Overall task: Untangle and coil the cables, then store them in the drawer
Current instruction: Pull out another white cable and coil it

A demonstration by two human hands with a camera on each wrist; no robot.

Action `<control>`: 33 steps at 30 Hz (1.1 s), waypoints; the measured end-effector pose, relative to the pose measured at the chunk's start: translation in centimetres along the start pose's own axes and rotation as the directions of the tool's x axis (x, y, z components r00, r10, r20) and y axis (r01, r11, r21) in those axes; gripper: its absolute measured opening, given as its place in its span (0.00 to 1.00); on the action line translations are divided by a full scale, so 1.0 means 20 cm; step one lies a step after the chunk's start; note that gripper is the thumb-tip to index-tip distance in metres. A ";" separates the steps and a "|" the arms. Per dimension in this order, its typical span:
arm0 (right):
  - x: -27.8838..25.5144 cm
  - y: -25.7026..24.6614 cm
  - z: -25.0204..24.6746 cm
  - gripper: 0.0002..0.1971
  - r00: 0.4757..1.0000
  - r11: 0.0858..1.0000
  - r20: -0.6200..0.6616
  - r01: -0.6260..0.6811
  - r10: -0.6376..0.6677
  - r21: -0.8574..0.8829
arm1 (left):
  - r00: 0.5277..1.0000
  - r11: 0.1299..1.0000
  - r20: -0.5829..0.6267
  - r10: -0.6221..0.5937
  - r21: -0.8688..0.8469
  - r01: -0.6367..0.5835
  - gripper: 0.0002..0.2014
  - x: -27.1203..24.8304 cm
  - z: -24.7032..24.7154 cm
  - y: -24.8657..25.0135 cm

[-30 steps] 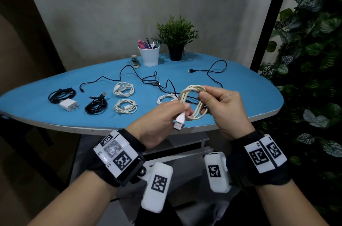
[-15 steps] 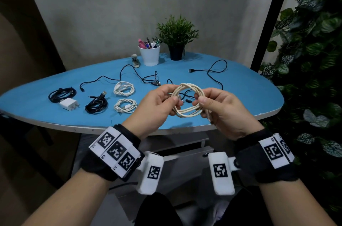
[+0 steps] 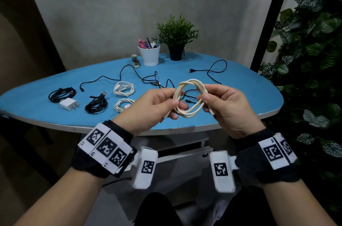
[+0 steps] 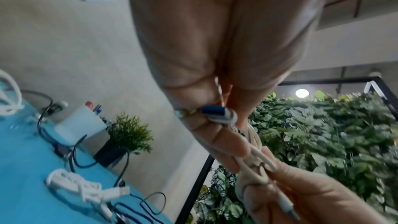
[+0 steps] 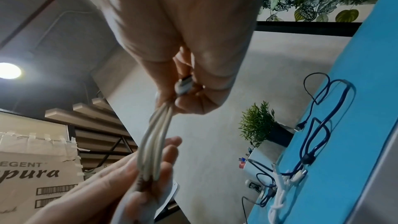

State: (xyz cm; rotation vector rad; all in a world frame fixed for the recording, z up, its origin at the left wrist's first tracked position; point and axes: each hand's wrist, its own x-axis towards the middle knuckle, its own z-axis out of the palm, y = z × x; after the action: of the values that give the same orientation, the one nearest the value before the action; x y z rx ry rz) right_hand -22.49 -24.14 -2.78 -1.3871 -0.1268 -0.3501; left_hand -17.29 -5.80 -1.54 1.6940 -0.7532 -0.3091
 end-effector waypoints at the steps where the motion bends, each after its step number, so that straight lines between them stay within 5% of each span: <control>1: 0.00 0.01 0.00 0.09 1.000 0.999 -0.027 -0.001 0.000 -0.032 | 1.000 0.998 0.011 0.004 0.060 -0.004 0.12 0.00 -0.01 0.00; 5: 0.01 0.03 0.02 0.09 0.997 0.995 -0.077 0.015 -0.022 -0.094 | 0.999 0.968 0.018 -0.028 0.251 0.023 0.11 -0.01 -0.01 0.00; 8: 0.02 0.02 0.01 0.08 0.995 0.997 -0.093 0.017 -0.024 -0.073 | 0.997 0.977 0.017 -0.081 0.201 0.076 0.16 0.00 -0.02 -0.02; 12: 0.03 0.02 0.03 0.08 0.997 0.999 -0.083 0.007 -0.011 -0.054 | 0.998 0.978 -0.022 -0.054 0.203 0.058 0.11 0.02 -0.03 -0.05; 20: 0.05 0.01 0.03 0.09 0.999 0.999 -0.051 -0.018 0.017 -0.034 | 0.963 0.925 -0.132 0.233 0.337 -0.178 0.09 0.03 -0.02 -0.07; 25: 0.03 0.00 0.03 0.09 0.997 0.993 0.008 -0.081 0.081 0.084 | 0.857 0.703 -0.192 0.478 0.669 -0.242 0.10 0.04 -0.04 -0.09; 28: 0.02 0.00 0.04 0.09 0.996 0.989 0.031 -0.091 0.088 0.117 | 0.844 0.641 -0.208 0.494 0.742 -0.193 0.12 0.04 -0.03 -0.10; 30: 0.02 -0.01 0.04 0.09 0.995 0.990 0.043 -0.089 0.085 0.108 | 0.816 0.709 -0.297 0.496 0.681 -0.182 0.09 0.05 0.00 -0.10; 33: 0.02 -0.02 0.05 0.09 0.996 0.993 0.054 -0.078 0.073 0.093 | 0.843 0.953 -0.468 0.264 0.264 -0.151 0.10 0.05 0.04 -0.08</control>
State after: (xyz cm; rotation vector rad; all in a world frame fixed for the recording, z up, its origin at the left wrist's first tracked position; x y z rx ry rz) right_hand -22.09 -23.29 -2.03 -1.3029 -0.1306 -0.2426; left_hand -16.49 -6.88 -3.11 1.7695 -0.5841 0.3746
